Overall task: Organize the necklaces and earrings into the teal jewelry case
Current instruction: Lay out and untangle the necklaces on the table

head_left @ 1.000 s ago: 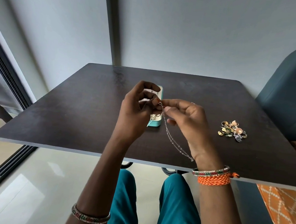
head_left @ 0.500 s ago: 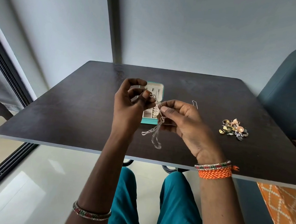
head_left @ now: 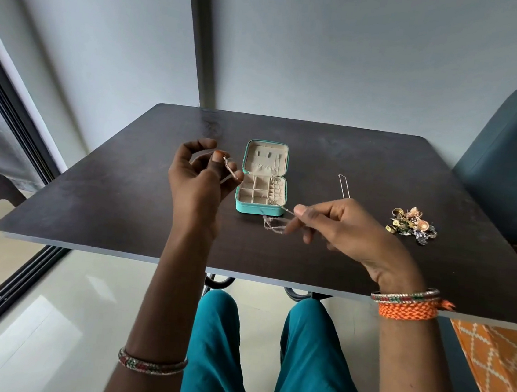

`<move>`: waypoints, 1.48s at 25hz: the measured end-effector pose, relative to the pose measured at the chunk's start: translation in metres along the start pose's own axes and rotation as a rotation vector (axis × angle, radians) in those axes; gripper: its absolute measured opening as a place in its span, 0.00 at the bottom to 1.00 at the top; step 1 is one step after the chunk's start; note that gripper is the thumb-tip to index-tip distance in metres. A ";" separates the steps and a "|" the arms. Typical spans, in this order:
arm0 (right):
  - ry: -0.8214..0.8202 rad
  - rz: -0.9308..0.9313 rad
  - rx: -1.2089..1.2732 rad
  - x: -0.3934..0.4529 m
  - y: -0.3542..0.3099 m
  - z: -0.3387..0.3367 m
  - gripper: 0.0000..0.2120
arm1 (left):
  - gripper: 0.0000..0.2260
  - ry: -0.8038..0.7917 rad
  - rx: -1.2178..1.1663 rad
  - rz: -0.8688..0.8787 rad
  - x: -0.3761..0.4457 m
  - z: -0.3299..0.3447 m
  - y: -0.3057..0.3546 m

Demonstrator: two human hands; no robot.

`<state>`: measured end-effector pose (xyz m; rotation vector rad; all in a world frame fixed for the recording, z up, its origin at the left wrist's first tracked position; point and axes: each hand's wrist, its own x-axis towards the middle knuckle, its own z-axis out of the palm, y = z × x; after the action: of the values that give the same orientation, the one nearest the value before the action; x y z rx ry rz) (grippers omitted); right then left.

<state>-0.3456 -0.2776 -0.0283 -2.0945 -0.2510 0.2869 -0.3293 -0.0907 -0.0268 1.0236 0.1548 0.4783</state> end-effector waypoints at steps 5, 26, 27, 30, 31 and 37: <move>0.356 0.141 -0.263 0.012 0.017 0.002 0.16 | 0.10 -0.039 0.084 -0.072 0.005 -0.007 0.009; 0.419 0.019 1.111 0.043 0.048 -0.040 0.15 | 0.04 0.265 0.207 0.216 0.036 -0.066 -0.034; 0.391 0.029 1.064 0.045 0.050 -0.044 0.15 | 0.05 0.262 0.235 0.238 0.041 -0.069 -0.034; 0.326 0.027 0.818 0.055 0.052 -0.057 0.13 | 0.06 0.200 0.367 0.332 0.051 -0.077 -0.031; 0.306 0.020 0.705 0.057 0.052 -0.061 0.11 | 0.05 0.164 0.394 0.356 0.052 -0.079 -0.030; 0.129 0.012 -0.172 0.060 0.032 -0.081 0.05 | 0.09 0.010 0.414 0.392 0.055 -0.075 -0.024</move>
<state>-0.2622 -0.3425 -0.0213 -2.2752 -0.1916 0.1399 -0.2988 -0.0168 -0.0809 1.4676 0.0605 0.8298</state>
